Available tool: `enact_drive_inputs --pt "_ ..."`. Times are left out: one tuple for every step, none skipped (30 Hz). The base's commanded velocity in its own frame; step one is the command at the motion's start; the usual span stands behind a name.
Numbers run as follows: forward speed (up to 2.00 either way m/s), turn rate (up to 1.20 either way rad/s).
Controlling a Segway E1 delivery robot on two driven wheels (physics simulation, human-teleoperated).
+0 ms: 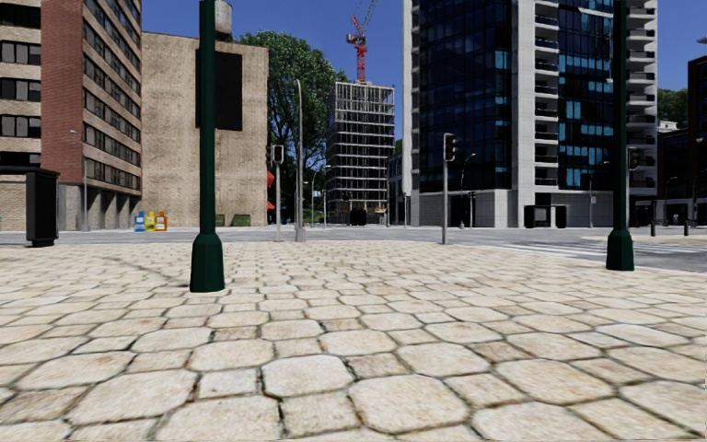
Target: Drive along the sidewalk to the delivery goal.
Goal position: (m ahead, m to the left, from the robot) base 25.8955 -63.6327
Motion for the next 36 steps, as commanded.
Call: enact_drive_inputs --pt "1.32 0.00" --pt "1.32 0.00" --pt "1.32 0.00" --pt "1.32 0.00" --pt "1.32 0.00" --pt "1.32 0.00" --pt "1.32 0.00" --pt "1.32 0.00" --pt "1.32 0.00" --pt "1.32 0.00" --pt "1.32 0.00" --pt "1.32 0.00" --pt "1.32 0.00" --pt "1.32 -0.09" --pt "1.32 -0.52" --pt "1.31 -0.74" --pt "1.31 -0.99" --pt "1.31 -1.11" --pt "1.31 -1.11" --pt "1.31 -1.13" --pt "1.31 -1.13" --pt "1.31 -0.70" --pt "1.31 -0.70" --pt "1.31 -0.02" --pt "1.31 0.00" --pt "1.31 0.00" --pt "1.31 0.00" --pt "1.31 0.00" --pt "1.31 0.00" --pt "1.31 0.00" --pt "1.31 0.00" --pt "1.31 0.00" --pt "1.31 0.00" --pt "1.31 0.00" --pt "1.31 0.00" --pt "1.31 0.00"
